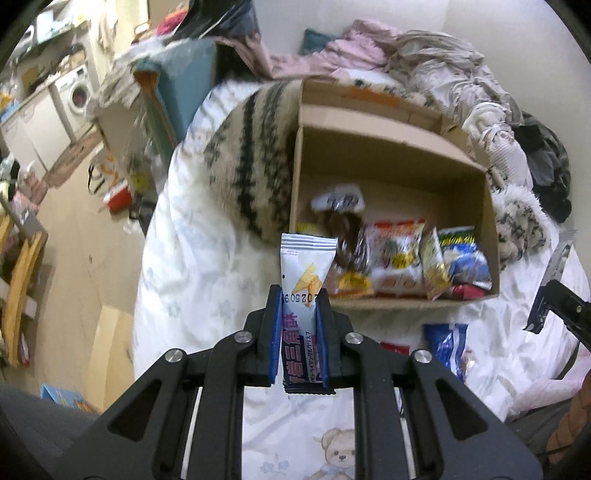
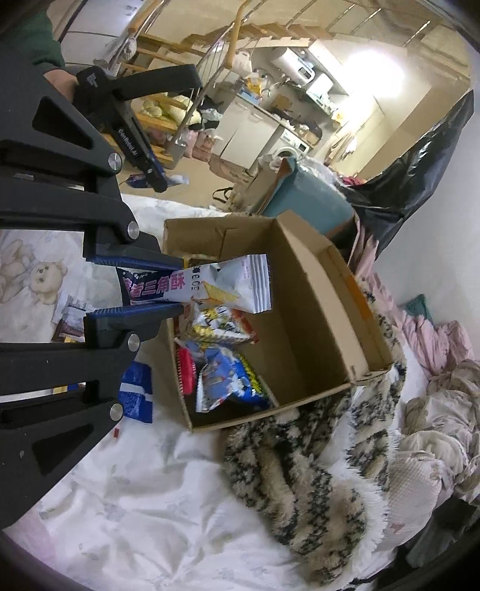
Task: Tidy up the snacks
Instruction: 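Carry the white wafer bar into the box and open the right tool, then withdraw both tools from the box toward the remaining snacks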
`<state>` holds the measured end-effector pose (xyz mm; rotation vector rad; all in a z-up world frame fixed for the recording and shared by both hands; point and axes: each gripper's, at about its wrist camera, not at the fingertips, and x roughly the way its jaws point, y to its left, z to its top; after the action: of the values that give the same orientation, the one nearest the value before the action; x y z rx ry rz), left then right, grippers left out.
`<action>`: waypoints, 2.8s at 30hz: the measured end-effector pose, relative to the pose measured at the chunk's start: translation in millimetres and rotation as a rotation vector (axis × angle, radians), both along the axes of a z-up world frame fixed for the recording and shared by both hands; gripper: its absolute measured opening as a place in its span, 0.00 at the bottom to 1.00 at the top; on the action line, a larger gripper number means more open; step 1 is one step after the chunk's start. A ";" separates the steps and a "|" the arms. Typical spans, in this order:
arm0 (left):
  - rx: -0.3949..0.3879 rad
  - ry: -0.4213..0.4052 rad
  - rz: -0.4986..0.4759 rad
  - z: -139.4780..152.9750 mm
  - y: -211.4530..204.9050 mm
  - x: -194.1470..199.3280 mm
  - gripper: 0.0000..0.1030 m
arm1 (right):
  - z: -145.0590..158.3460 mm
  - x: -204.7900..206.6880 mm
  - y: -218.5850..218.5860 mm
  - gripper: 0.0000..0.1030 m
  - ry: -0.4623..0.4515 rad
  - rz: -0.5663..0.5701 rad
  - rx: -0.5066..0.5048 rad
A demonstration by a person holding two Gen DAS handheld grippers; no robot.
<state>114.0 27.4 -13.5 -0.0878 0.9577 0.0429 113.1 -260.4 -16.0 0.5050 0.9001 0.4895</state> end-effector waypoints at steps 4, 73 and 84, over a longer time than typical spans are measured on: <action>0.006 -0.031 -0.016 14.9 -2.7 11.4 0.13 | 3.6 6.8 -4.1 0.17 -0.015 -0.016 0.022; 0.044 -0.016 -0.089 -9.8 -31.7 92.3 0.89 | -42.0 100.2 38.8 0.58 0.126 0.027 -0.073; -0.004 -0.049 -0.077 -0.6 -20.6 86.8 0.89 | -28.2 94.9 43.9 0.82 0.069 0.024 -0.084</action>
<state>200.8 6.8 -14.1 -0.0551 0.9113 -0.0315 208.0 -216.6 -44.2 0.4367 0.9897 0.4562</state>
